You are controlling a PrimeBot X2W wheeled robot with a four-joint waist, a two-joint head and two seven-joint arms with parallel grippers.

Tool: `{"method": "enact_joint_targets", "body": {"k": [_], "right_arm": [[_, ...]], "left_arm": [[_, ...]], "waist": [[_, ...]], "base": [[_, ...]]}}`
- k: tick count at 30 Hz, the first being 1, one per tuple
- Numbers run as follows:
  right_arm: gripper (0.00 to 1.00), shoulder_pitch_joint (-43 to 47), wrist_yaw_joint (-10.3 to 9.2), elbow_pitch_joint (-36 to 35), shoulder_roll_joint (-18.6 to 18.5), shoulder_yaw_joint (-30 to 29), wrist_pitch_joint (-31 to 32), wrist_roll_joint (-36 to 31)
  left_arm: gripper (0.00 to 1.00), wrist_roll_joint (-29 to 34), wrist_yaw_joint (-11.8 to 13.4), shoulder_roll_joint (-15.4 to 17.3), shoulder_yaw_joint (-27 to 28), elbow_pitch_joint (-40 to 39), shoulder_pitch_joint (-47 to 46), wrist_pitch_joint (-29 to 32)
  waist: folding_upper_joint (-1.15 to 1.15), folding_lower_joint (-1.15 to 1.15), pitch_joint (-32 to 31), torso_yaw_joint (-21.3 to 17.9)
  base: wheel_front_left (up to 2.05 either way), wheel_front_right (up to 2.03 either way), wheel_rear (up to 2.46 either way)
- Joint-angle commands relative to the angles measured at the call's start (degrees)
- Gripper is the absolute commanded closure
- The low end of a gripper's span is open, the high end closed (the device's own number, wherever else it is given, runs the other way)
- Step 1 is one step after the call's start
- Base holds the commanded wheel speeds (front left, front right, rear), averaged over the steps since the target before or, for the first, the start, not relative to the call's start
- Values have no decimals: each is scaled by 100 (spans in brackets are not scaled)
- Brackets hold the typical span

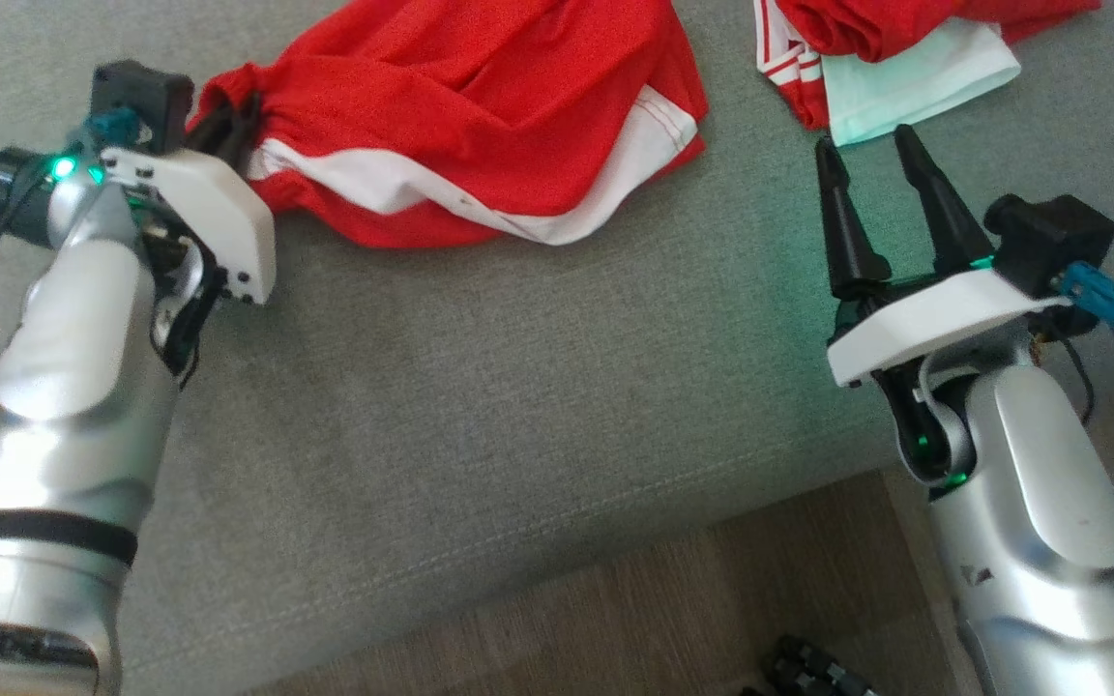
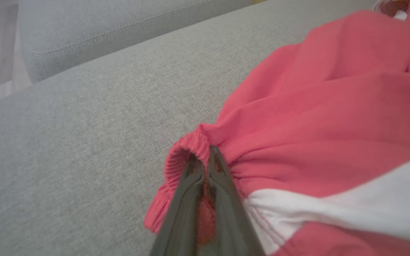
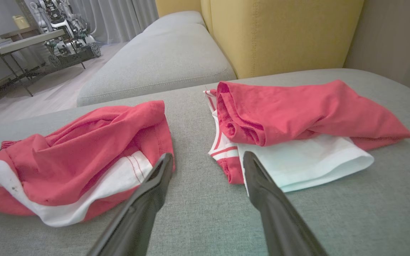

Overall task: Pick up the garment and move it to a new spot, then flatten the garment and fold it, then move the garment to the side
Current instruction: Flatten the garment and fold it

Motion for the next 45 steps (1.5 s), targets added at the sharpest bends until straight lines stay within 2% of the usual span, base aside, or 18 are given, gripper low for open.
{"method": "enact_joint_targets", "body": {"k": [1, 3, 4, 5, 6, 14, 24, 28, 34, 41, 45], "right_arm": [[0, -151, -1, -138, 46, 153, -70, 47], [0, -201, -1, -85, 46, 203, -106, 66], [0, -223, -1, -60, 46, 222, -121, 76], [0, -244, -1, -37, 46, 234, -134, 84], [0, -262, -1, -16, 46, 238, -147, 87], [0, -262, -1, 125, 46, 155, -156, -48], [0, -42, -1, 182, 46, 59, 37, -261], [0, 69, -1, 201, 44, 0, 103, -309], [0, 80, -1, 444, -88, -15, 295, -273], [0, -208, -1, 892, -294, -25, 495, -105], [0, -426, -1, 1200, -428, 22, 627, 59]], "left_arm": [[100, -58, -26, 249, 99, -36, -299, 9], [96, -117, -29, 241, 39, 192, -430, 28], [58, -153, -29, 227, -16, 293, -475, 46], [5, -195, -30, 213, -76, 370, -512, 36], [0, -250, -31, 201, -107, 439, -544, -1], [0, -714, -32, 95, -366, 694, -493, -608], [0, -1162, -30, 50, -649, 308, 178, -1061], [0, -1322, 131, 6, -499, -82, 627, -1271], [0, -1484, 590, -216, -139, -1025, 1445, -1436], [0, -1375, 812, -581, 336, -2079, 2203, -1445], [0, -1201, 798, -745, 524, -2328, 2503, -1446]], "waist": [[0, 0, 63, -56], [0, 0, 77, -70], [0, 0, 80, -71], [0, 0, 78, -66], [0, 0, 72, -52], [0, 0, -241, 349], [0, 0, -761, 968], [0, 0, -876, 1138], [0, 0, -885, 1344], [0, 0, -800, 1511], [0, 0, -729, 1608]], "base": [[0, 0, 0], [0, 0, 0], [0, 0, 0], [0, 0, 0], [0, 0, 0], [0, 0, 0], [0, 0, 0], [0, 0, 0], [0, 0, 0], [0, 0, 0], [0, 0, 0]]}}
